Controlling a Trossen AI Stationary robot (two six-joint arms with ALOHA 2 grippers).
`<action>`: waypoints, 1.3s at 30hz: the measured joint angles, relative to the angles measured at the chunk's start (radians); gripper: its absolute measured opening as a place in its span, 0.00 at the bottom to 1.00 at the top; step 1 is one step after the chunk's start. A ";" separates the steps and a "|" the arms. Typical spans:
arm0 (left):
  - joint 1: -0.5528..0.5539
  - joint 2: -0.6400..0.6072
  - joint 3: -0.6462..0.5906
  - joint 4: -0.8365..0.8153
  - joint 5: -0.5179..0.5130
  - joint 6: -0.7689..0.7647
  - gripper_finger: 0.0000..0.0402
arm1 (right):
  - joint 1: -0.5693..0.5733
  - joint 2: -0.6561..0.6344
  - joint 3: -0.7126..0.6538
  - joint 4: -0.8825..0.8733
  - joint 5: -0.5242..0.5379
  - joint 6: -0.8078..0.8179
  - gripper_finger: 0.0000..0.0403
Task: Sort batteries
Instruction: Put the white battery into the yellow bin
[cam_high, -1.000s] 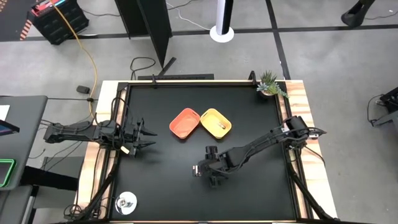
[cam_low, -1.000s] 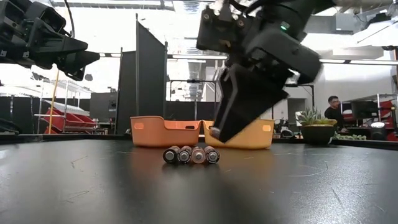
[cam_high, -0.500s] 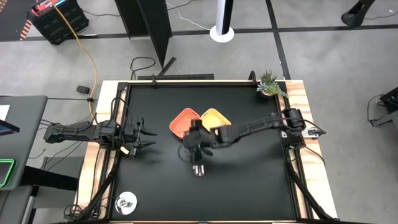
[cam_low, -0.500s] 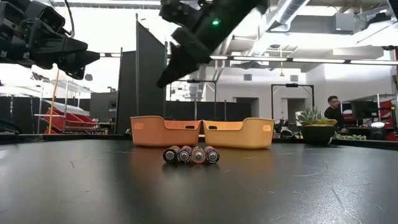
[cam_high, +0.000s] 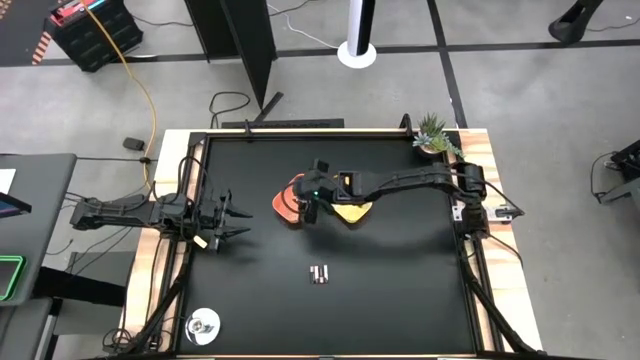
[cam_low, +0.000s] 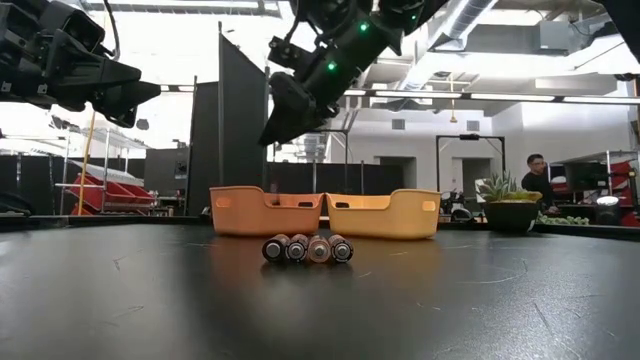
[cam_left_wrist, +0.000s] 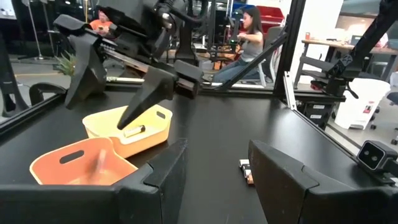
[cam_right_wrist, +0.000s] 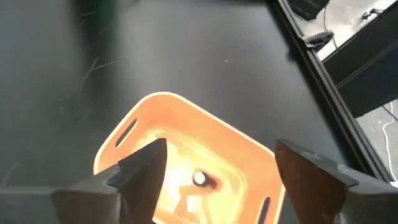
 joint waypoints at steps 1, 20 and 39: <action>0.000 0.000 0.000 0.000 0.000 0.000 0.42 | 0.000 0.000 0.000 -0.001 -0.002 -0.001 0.81; 0.000 0.000 0.000 -0.008 0.000 -0.014 0.42 | 0.265 -0.011 0.000 -0.251 -0.046 0.114 0.84; 0.000 0.000 0.000 -0.003 -0.002 0.031 0.42 | 0.430 0.107 -0.001 -0.310 -0.099 0.394 0.94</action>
